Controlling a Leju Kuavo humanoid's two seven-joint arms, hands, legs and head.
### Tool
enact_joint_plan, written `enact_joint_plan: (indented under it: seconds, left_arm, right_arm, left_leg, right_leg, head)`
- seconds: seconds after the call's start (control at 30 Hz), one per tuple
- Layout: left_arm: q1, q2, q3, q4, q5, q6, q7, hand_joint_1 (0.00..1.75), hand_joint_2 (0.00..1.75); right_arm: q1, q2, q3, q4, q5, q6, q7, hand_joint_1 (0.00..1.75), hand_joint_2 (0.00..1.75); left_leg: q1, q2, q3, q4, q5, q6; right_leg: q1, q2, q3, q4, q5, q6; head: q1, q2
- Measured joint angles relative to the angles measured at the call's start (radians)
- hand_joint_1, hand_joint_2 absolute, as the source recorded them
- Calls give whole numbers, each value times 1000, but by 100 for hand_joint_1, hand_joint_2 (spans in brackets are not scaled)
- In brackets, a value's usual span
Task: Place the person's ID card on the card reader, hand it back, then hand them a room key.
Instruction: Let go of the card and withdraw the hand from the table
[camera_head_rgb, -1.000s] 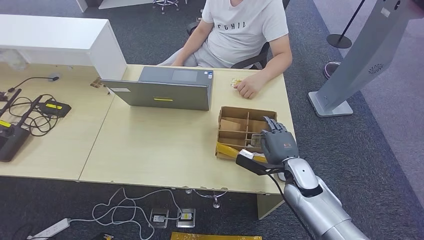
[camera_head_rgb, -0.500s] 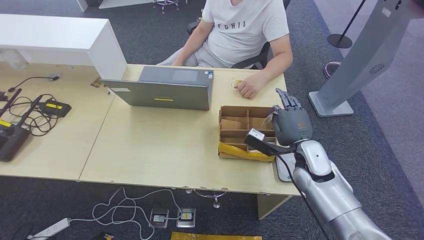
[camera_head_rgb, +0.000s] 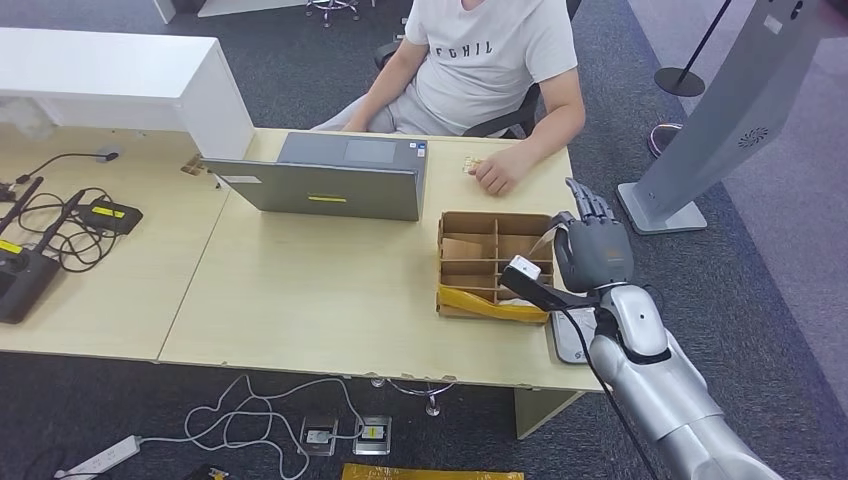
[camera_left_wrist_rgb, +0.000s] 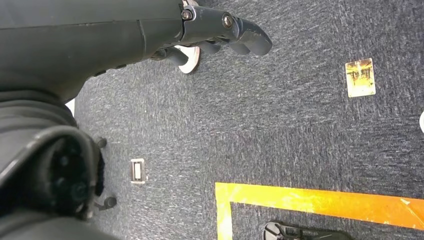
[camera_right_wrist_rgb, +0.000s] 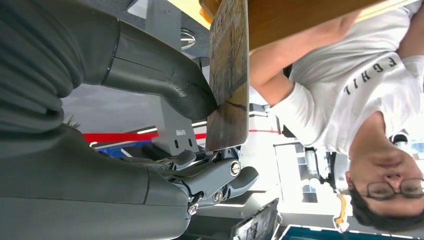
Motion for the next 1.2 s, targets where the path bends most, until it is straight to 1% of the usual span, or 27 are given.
enact_joint_plan:
  seconds: [0.07,0.17,0.27,0.33,0.57,0.77,0.9,1.2]
  left_arm:
    - [0,0,0,0,0,-1,0,0,0]
    - [0,0,0,0,-2,-1,0,0,0]
    - [-1,0,0,0,-8,0,0,0,0]
    - [-1,0,-1,0,-14,0,-1,0,0]
    - [-10,0,-4,0,-39,-5,-2,0,0]
    - [-19,0,-7,0,-55,-16,-2,0,0]
    - [-22,0,-16,0,-61,-21,-2,0,0]
    - [-25,0,-28,0,-65,-20,-2,0,0]
  right_arm:
    - [-1,0,-2,22,-3,-26,-9,175,175]
    - [-13,6,-2,71,-4,-90,-32,175,175]
    - [-51,17,-3,143,-7,-146,-65,175,175]
    - [-87,26,-4,194,-4,-161,-81,175,175]
    - [-236,55,-4,340,34,-166,-96,175,175]
    - [-325,67,-4,432,64,-164,-87,175,175]
    - [-349,69,-4,469,70,-162,-82,175,175]
    - [-358,79,-3,520,86,-161,-63,175,175]
  left_leg:
    - [0,0,0,0,0,0]
    - [0,0,0,0,0,0]
    - [0,0,0,0,0,0]
    - [0,0,0,0,0,0]
    - [0,0,0,0,0,0]
    - [0,0,0,0,0,0]
    - [0,0,0,0,0,0]
    - [0,0,0,0,0,0]
  right_leg:
    - [0,0,0,0,0,0]
    - [0,0,0,0,0,0]
    - [0,0,0,0,0,0]
    - [0,0,0,0,0,0]
    - [0,0,0,0,0,0]
    - [0,0,0,0,0,0]
    - [0,0,0,0,0,0]
    - [0,0,0,0,0,0]
  head:
    - [0,0]
    - [0,0]
    - [0,0]
    - [0,0]
    - [0,0]
    - [0,0]
    - [0,0]
    - [0,0]
